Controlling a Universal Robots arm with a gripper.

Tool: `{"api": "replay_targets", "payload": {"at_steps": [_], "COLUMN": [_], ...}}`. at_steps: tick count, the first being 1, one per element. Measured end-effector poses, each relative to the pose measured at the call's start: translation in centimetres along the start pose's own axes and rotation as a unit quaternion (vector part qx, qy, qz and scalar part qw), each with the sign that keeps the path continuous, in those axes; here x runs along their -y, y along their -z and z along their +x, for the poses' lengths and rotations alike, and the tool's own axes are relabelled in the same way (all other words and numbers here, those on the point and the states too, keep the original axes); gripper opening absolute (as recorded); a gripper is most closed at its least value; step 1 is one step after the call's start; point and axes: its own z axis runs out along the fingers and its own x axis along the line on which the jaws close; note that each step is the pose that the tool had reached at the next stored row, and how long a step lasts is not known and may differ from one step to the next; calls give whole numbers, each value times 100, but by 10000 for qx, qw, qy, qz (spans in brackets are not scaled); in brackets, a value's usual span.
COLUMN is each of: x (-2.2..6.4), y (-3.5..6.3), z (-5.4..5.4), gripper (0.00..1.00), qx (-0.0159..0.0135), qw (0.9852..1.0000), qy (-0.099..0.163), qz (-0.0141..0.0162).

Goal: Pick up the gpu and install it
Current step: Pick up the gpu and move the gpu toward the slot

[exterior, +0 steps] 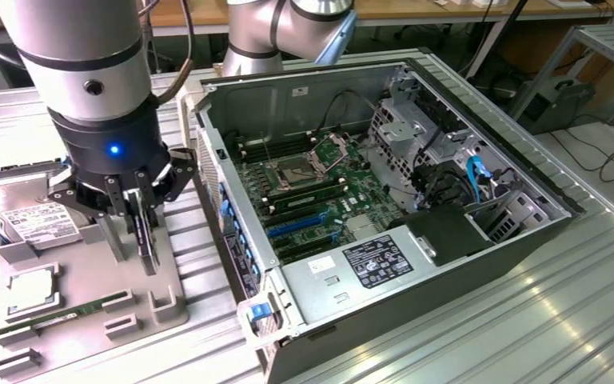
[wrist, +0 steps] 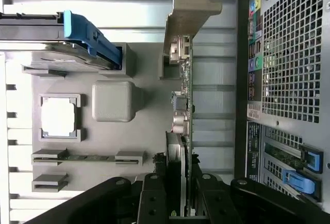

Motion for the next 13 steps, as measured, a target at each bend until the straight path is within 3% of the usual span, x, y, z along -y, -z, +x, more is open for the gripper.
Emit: {"api": "replay_targets", "payload": {"at_steps": [13], "x": [-5], "y": [190], "z": [1], "gripper": [27], "qx": [0], "qw": [10000], "qy": [0], "qz": [0]}}
